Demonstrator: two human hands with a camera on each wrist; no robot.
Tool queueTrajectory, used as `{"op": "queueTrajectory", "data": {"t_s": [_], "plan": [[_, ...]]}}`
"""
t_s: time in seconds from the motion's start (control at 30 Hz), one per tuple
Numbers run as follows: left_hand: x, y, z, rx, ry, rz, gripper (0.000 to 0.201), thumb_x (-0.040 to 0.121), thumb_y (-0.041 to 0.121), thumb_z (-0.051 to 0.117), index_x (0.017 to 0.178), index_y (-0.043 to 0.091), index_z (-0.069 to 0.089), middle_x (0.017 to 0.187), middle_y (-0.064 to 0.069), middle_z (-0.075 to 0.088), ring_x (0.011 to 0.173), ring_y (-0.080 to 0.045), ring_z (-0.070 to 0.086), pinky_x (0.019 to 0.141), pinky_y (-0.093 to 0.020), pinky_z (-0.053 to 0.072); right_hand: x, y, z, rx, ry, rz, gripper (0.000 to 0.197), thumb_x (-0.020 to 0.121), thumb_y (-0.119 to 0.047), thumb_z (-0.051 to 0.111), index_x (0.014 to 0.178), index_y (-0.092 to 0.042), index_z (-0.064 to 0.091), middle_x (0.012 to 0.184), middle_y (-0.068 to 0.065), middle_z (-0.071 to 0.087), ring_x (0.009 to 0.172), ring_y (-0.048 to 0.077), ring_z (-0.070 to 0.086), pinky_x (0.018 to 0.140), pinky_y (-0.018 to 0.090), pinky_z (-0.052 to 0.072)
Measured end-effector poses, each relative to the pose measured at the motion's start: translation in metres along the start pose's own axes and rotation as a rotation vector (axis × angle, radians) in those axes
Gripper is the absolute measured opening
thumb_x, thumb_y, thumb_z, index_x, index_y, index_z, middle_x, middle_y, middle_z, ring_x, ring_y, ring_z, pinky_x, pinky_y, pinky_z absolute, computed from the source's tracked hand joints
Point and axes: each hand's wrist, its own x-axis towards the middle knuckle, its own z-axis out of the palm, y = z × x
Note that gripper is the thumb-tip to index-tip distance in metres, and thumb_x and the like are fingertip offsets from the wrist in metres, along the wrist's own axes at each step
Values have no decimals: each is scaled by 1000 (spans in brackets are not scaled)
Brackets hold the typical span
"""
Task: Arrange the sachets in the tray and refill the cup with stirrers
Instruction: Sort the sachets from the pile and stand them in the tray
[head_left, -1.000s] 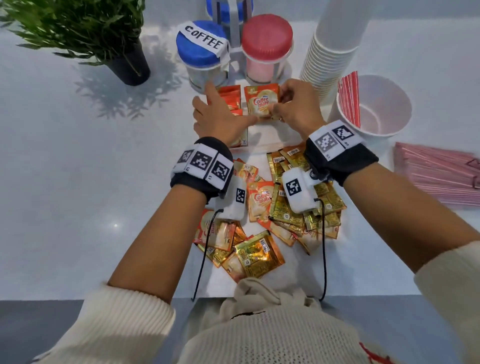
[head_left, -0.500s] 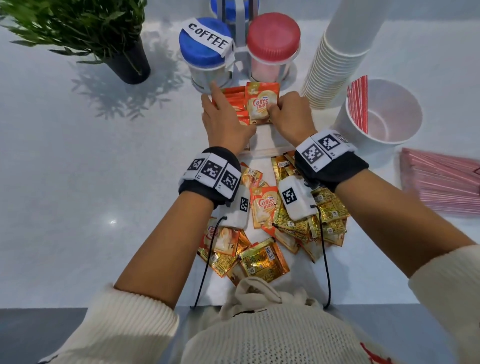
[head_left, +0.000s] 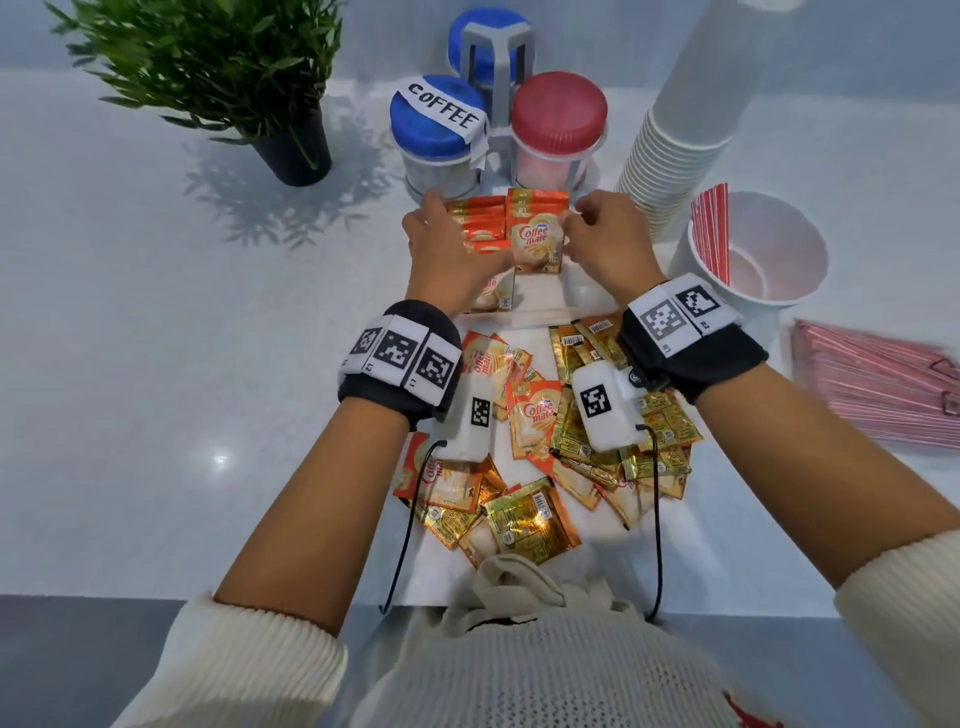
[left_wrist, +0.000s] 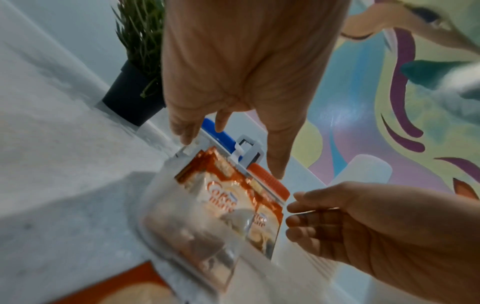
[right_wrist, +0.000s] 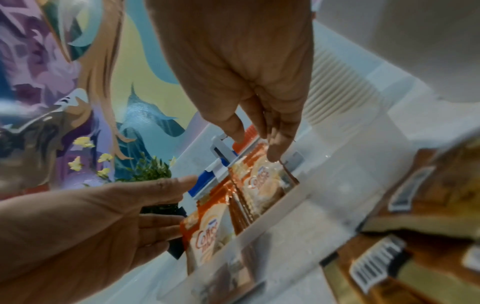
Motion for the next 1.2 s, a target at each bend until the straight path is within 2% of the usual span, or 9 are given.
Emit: {"op": "queueTrajectory", "data": {"t_s": [0.17,0.3,0.43,0.57,0.73,0.87,0.93,1.03,1.2], "plan": [[-11,-6,-24,-9,73,-43,58,85,20,63,132,11,31,140,-13,29,127,-22,36,90,-19,30,-32,-20,-1,9,-62,-193,16,89,-14,56,97,-3,65,89,4,62,81,15,56,73,24,44],[-22,-21,-35,76,61,-141,23,88,18,55,106,12,42,124,-13,49,119,-25,45,91,-26,37,-57,-23,16,-240,-325,-279,16,85,-10,58,85,2,68,87,14,67,75,17,57,63,22,39],[-32,-35,-32,222,-124,-262,32,87,15,52,111,-5,56,112,-19,63,108,-31,58,92,-36,46,-73,-15,34,-465,-418,-122,30,77,-29,70,71,-12,46,83,10,50,83,26,50,57,27,34],[-43,-38,-26,286,-240,-270,30,88,15,52,111,-3,59,114,-20,62,105,-31,60,85,-33,47,-83,-14,39,-511,-390,-132,41,74,-32,74,100,-7,53,106,16,59,98,34,58,69,32,39],[-51,-37,-23,322,-295,-218,21,88,14,52,102,1,62,109,-13,61,101,-27,57,79,-31,42,-85,-12,38,-430,-389,-115,33,74,-26,74,86,-13,46,100,15,60,95,33,57,64,31,34],[-54,-32,-28,161,-218,-178,19,90,19,54,73,12,56,77,-2,54,81,-17,48,62,-23,36,-83,-15,27,-155,-298,-121,11,80,-8,63,80,-11,52,84,9,55,82,26,56,68,31,42],[-55,-29,-30,40,-193,-143,20,91,25,56,76,11,56,75,0,53,75,-14,47,58,-21,35,-80,-19,19,60,-255,-83,14,83,-5,62,76,-10,52,76,10,58,65,18,57,65,30,48],[-57,-22,-34,-199,-161,-96,20,89,18,60,102,3,61,92,-8,61,84,-19,55,68,-26,45,-80,-25,9,355,-298,-49,22,89,1,55,72,-13,52,64,9,59,43,4,58,53,21,52],[-60,-20,-40,-530,-9,-63,8,88,3,57,85,11,58,95,-14,64,91,-29,62,86,-43,52,-85,-27,11,230,-326,-38,12,83,1,62,73,-5,59,68,11,62,46,4,61,54,25,55]]}}
